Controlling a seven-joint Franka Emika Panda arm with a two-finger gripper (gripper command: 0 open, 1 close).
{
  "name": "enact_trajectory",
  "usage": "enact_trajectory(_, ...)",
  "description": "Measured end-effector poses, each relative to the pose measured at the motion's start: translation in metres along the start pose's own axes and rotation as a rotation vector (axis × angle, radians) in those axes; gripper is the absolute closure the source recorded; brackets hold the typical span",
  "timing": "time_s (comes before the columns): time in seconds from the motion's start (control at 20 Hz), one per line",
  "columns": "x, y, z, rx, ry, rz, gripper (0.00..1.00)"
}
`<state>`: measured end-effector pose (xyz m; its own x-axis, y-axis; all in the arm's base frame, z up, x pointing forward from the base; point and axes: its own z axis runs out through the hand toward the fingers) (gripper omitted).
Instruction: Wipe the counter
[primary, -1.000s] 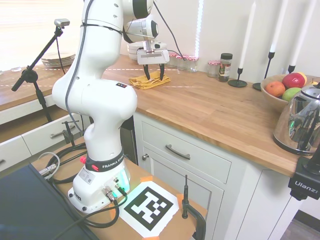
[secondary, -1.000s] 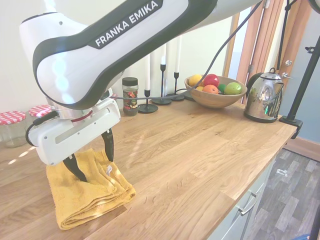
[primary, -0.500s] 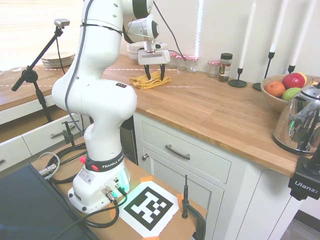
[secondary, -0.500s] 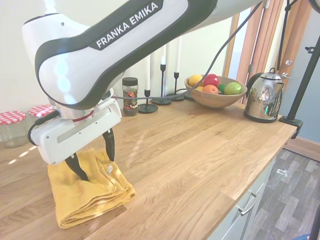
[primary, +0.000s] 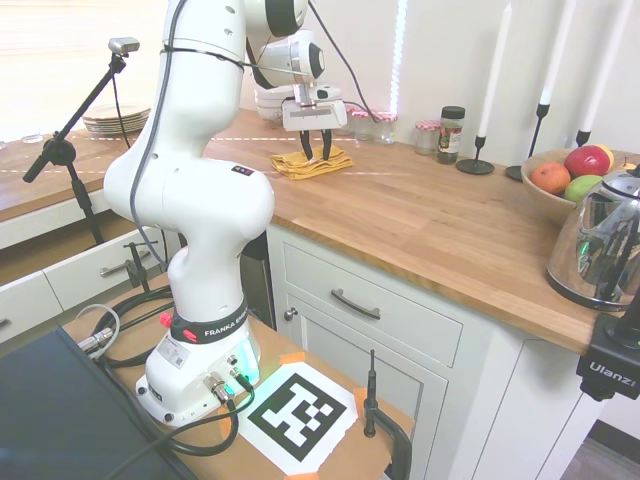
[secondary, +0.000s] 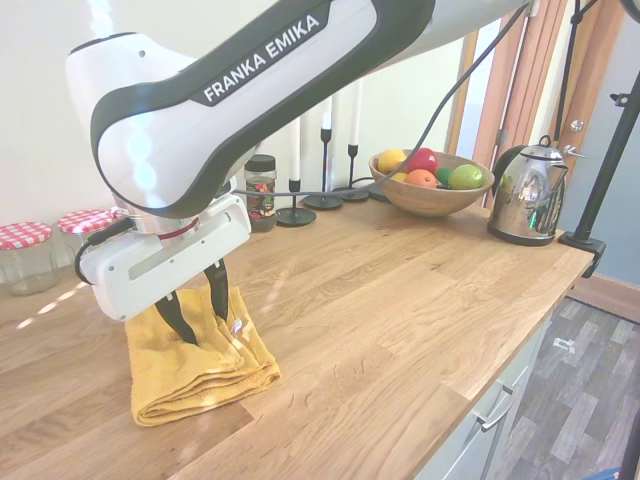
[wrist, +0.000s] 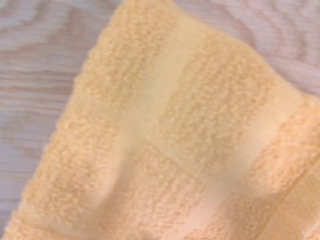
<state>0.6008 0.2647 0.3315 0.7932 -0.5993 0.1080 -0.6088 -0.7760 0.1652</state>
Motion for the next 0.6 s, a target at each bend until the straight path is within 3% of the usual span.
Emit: enact_trajectory(0.6, 0.0083, 0.0070, 0.0048, 0.005, 0.004, -0.001, 1.00)
